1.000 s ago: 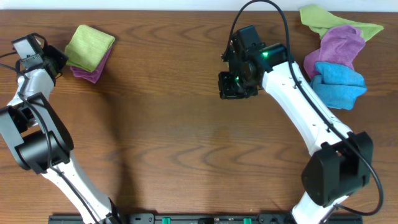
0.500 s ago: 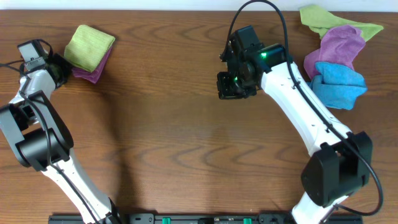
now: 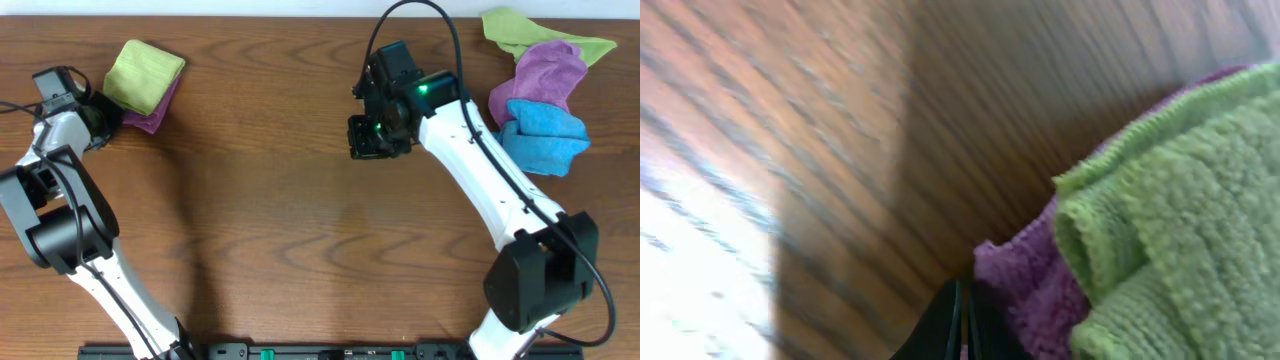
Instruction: Fold the cloth
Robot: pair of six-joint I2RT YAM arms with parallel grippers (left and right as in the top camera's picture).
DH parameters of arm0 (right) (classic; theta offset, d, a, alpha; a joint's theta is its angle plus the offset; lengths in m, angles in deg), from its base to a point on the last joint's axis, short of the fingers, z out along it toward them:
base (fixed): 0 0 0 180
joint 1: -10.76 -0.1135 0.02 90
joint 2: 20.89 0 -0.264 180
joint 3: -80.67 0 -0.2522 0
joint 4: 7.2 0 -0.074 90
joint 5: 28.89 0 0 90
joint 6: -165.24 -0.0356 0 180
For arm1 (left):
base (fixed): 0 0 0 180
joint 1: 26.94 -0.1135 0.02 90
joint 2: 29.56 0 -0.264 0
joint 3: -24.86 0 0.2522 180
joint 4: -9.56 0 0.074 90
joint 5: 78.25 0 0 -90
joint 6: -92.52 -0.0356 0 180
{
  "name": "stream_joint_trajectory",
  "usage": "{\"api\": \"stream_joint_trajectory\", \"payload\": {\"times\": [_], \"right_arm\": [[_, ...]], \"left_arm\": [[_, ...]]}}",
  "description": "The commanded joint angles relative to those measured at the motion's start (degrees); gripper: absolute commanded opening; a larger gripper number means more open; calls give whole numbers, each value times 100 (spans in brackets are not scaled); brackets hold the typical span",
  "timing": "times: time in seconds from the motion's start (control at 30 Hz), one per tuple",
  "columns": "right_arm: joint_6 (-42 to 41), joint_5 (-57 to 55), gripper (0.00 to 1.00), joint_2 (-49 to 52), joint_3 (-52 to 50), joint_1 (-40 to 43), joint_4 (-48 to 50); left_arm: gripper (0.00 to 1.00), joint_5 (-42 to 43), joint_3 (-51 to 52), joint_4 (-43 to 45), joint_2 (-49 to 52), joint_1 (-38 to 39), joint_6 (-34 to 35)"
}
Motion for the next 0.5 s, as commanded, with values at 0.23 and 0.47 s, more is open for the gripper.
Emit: {"api": "stream_joint_trajectory", "payload": {"times": [0.23,0.47], "right_arm": [[-68,0,2,-48,63,-92,48],[-66,0,2,-48,63,-92,44]], "left_arm": [[6,597,-37,-317,81,118,98],[6,595,-37,-496,81,109,96]]}}
